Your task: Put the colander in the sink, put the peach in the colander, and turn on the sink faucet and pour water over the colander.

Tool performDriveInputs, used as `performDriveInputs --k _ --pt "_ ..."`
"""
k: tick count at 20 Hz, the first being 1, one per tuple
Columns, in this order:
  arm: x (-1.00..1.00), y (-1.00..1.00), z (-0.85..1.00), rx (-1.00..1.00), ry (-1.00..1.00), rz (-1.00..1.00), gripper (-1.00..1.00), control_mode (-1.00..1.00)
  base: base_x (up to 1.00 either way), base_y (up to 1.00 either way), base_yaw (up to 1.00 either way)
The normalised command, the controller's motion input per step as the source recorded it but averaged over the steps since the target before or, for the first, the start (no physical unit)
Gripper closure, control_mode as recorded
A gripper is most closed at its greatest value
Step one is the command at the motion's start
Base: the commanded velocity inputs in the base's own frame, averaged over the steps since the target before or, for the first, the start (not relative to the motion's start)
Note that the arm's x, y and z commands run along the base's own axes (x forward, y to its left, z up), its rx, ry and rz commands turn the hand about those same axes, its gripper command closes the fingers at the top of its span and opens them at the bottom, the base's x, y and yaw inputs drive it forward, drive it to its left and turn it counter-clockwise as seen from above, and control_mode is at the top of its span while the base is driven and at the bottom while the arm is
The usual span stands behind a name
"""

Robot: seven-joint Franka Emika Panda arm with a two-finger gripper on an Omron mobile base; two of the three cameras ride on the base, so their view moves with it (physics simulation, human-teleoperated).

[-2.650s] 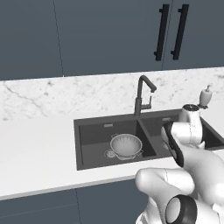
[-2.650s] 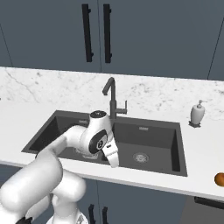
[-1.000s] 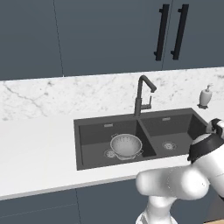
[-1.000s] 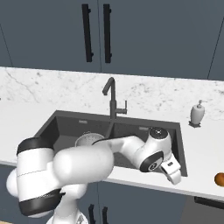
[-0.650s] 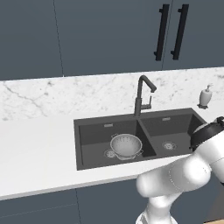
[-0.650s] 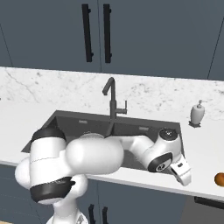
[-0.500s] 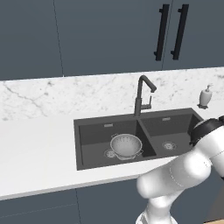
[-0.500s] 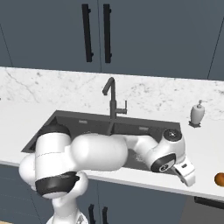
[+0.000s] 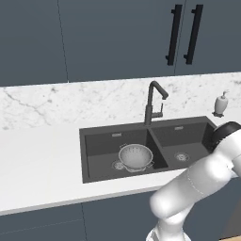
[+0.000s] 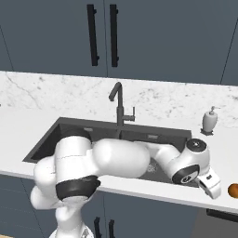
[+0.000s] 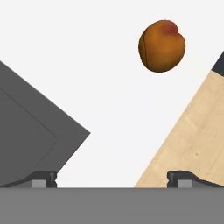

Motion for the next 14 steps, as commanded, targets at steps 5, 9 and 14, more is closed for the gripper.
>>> performDriveInputs --k 5,9,14 --pt "0.03 -0.41 0.0 -0.02 0.0 0.0 -1.0 -1.0 0.0 0.0 0.0" --pt "0.0 -0.47 0.0 -0.02 0.0 0.0 -1.0 -1.0 0.0 0.0 0.0" --pt "0.0 -0.46 0.0 -0.03 0.0 -0.01 -1.0 -1.0 0.0 0.0 0.0"
